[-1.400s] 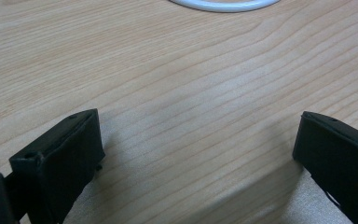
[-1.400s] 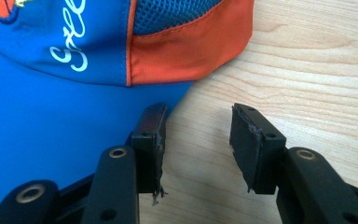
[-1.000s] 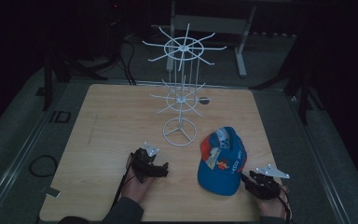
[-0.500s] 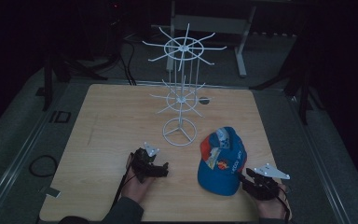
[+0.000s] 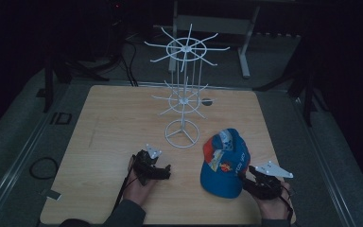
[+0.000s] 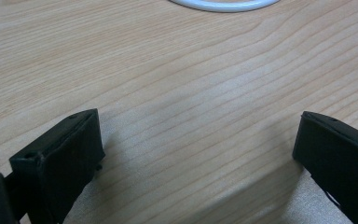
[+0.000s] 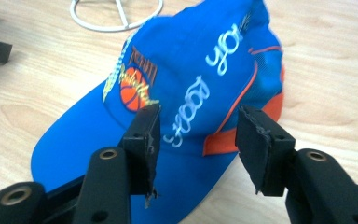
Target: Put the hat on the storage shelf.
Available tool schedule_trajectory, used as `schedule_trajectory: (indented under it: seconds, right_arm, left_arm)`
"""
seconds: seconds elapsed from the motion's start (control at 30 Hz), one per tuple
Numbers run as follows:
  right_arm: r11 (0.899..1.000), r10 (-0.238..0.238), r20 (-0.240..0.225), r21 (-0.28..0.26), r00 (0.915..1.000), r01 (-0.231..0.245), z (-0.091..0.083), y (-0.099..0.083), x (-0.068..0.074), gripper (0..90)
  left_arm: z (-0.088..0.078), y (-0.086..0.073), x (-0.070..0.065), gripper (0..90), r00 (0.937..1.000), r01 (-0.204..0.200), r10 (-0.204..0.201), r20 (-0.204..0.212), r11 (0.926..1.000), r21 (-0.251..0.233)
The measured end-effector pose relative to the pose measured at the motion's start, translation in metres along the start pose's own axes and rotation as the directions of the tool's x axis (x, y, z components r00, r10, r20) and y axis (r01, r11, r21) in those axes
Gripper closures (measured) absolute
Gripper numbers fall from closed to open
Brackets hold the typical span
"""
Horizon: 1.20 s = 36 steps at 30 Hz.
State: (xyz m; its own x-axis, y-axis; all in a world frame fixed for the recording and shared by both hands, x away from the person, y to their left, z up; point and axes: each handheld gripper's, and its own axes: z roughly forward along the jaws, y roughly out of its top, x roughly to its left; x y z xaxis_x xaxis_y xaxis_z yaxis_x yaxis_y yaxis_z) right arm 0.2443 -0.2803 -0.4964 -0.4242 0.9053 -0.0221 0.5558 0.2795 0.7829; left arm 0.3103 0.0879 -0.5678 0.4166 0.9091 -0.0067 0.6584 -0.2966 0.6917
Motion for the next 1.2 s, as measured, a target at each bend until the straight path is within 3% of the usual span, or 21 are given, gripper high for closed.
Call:
schedule_trajectory:
  seconds: [0.17, 0.33, 0.57, 0.93, 1.2]
  right_arm:
    - [1.000, 0.009, -0.003, -0.002, 1.0000, -0.009, -0.004, 0.009, -0.004, 47.7]
    - [0.999, 0.029, -0.043, -0.011, 0.9986, -0.030, -0.006, 0.019, -0.006, 42.9]
    - [0.998, 0.042, -0.029, -0.038, 0.9987, -0.043, -0.005, 0.031, -0.006, 40.0]
    - [0.998, 0.061, -0.031, -0.003, 0.9977, -0.061, 0.016, 0.048, -0.008, 37.2]
    - [0.997, 0.079, -0.033, -0.017, 0.9964, -0.079, 0.023, 0.063, -0.009, 37.2]
  left_arm:
    - [0.000, 0.000, 0.000, 1.9, 1.0000, 0.000, 0.000, 0.000, 1.0000, 0.001]
    - [0.000, 0.000, 0.000, 1.9, 1.0000, 0.000, 0.000, 0.000, 1.0000, 0.000]
    - [0.000, 0.000, 0.000, 1.9, 1.0000, 0.001, -0.001, 0.001, 1.0000, 0.000]
    - [0.000, 0.000, 0.000, 1.9, 1.0000, 0.001, -0.001, 0.001, 1.0000, -0.001]
    - [0.000, 0.000, 0.000, 1.9, 1.0000, 0.002, -0.002, 0.001, 1.0000, 0.000]
